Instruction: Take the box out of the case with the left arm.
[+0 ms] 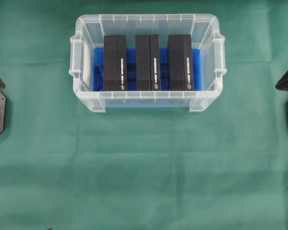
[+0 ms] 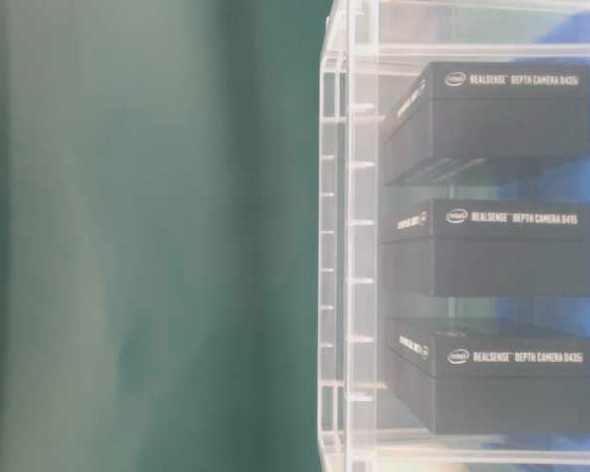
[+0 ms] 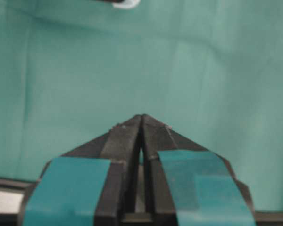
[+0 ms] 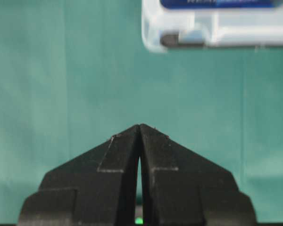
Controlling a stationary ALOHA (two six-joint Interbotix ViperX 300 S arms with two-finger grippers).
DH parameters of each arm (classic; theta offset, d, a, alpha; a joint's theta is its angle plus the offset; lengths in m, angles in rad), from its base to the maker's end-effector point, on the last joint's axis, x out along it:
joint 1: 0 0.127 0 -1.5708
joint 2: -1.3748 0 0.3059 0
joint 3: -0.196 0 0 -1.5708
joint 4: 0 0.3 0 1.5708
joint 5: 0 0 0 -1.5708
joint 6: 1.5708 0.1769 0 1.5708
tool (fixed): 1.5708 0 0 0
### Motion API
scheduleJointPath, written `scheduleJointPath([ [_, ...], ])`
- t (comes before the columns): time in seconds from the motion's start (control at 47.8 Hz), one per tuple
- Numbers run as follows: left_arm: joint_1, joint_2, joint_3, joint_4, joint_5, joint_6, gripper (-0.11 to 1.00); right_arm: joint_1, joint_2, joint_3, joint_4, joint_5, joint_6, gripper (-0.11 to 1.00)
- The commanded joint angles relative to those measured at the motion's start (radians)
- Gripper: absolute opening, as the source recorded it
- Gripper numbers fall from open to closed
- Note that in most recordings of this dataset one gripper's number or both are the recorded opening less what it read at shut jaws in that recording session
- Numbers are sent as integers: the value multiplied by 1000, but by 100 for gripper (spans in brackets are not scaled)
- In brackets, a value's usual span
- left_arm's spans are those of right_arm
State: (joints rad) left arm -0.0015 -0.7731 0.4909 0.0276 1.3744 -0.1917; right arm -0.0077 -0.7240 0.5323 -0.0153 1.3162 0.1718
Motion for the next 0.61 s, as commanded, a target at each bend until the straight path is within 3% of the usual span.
scheduleJointPath([
  [0.0, -3, 5, -26, -2, 2, -2, 2, -2, 5, -28, -2, 17, 3, 3],
  [0.209, -3, 3, -26, -2, 3, -8, 2, -2, 6, -35, -2, 17, 3, 3],
  [0.314, -2, 5, -28, -5, 3, -60, 2, -2, 6, -37, -2, 17, 5, 3],
  [0.461, -3, 8, -29, -5, 6, -272, 2, -2, 6, -37, -2, 17, 5, 3],
  [0.586, -3, 21, -31, 0, 9, -566, 2, -2, 11, -38, -2, 18, 5, 3],
])
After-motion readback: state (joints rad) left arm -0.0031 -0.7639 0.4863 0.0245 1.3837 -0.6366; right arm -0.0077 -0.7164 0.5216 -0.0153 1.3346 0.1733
